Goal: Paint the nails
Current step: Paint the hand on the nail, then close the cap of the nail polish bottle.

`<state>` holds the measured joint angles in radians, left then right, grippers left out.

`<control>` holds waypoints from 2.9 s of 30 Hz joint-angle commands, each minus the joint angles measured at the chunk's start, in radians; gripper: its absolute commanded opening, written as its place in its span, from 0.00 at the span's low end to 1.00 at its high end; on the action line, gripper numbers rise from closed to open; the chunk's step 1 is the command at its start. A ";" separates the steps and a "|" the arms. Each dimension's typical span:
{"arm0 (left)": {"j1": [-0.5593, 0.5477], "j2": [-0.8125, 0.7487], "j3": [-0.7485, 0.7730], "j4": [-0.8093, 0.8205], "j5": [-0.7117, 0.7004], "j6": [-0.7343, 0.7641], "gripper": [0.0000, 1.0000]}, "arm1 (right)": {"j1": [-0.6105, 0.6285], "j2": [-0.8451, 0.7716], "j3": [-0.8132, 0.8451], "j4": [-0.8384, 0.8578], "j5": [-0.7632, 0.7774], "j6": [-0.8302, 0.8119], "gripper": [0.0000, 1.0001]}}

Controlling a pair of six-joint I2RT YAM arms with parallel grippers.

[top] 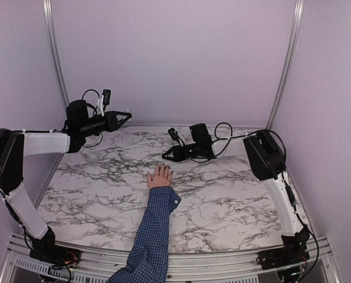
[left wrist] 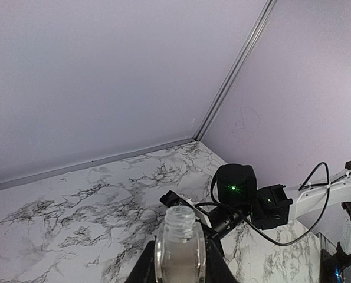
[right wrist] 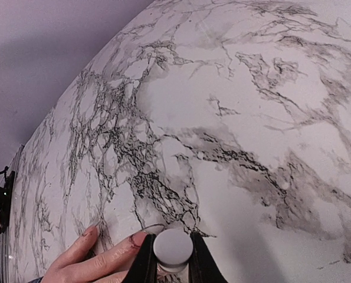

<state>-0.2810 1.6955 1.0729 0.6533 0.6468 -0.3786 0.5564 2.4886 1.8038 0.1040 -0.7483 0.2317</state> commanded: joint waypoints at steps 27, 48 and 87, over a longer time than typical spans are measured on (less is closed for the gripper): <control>0.014 0.008 0.019 0.042 0.025 0.007 0.00 | -0.025 0.018 0.126 0.008 0.031 0.014 0.00; -0.041 -0.139 -0.023 0.042 0.072 0.053 0.00 | -0.043 -0.332 0.004 -0.069 0.022 -0.088 0.00; -0.406 -0.503 -0.213 -0.016 -0.011 0.222 0.00 | 0.198 -0.922 -0.045 -0.272 -0.010 -0.077 0.00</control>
<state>-0.6617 1.1927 0.8356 0.6464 0.6113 -0.1482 0.7330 1.6032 1.7561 -0.1776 -0.7742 0.1638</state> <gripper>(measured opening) 0.215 0.131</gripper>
